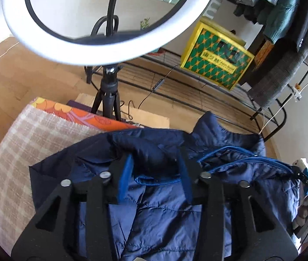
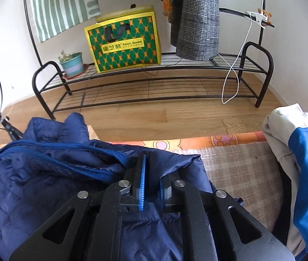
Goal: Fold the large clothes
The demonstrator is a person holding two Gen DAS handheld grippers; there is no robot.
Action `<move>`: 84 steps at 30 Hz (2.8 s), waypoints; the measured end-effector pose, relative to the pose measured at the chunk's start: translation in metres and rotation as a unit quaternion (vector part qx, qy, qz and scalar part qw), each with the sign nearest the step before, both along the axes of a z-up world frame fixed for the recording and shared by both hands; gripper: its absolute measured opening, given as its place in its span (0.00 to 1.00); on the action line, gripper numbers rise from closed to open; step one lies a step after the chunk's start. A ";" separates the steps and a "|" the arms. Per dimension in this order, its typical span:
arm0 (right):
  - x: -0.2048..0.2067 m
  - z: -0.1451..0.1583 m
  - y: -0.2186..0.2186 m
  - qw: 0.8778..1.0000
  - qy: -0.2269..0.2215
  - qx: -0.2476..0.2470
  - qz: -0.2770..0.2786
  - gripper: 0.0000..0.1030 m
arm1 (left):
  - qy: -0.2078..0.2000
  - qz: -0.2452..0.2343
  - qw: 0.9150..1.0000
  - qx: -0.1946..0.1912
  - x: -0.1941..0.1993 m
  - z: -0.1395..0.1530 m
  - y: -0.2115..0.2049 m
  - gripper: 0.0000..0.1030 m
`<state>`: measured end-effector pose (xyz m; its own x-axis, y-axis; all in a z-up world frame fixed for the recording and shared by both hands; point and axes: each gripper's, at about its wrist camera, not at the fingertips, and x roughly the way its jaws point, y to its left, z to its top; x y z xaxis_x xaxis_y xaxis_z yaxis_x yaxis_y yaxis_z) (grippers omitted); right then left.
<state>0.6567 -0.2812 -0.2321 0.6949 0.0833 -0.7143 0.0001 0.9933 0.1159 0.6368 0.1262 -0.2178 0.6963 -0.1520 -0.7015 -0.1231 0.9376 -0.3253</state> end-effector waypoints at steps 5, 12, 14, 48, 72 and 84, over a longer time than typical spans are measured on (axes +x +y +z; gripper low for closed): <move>-0.014 0.016 -0.009 1.000 -0.019 0.016 -0.012 0.31 | -0.044 0.002 0.999 0.028 -0.024 0.026 0.003 0.47; -0.038 0.038 0.006 0.996 -0.077 -0.036 0.027 0.33 | -0.055 -0.066 0.991 0.105 -0.043 0.028 -0.027 0.47; -0.033 0.031 0.017 0.996 -0.065 -0.043 0.053 0.33 | -0.036 -0.079 0.990 0.107 -0.035 0.015 -0.035 0.47; -0.124 -0.012 -0.071 0.999 0.033 0.020 -0.026 0.58 | -0.027 -0.171 0.966 0.191 -0.035 0.005 -0.182 0.47; -0.143 -0.068 -0.094 0.952 0.056 0.291 0.081 0.78 | -0.029 -0.207 0.958 0.195 -0.123 -0.010 -0.189 0.47; -0.142 -0.055 -0.071 0.962 0.066 0.250 0.085 0.13 | -0.022 -0.208 0.955 0.212 -0.145 -0.054 -0.197 0.47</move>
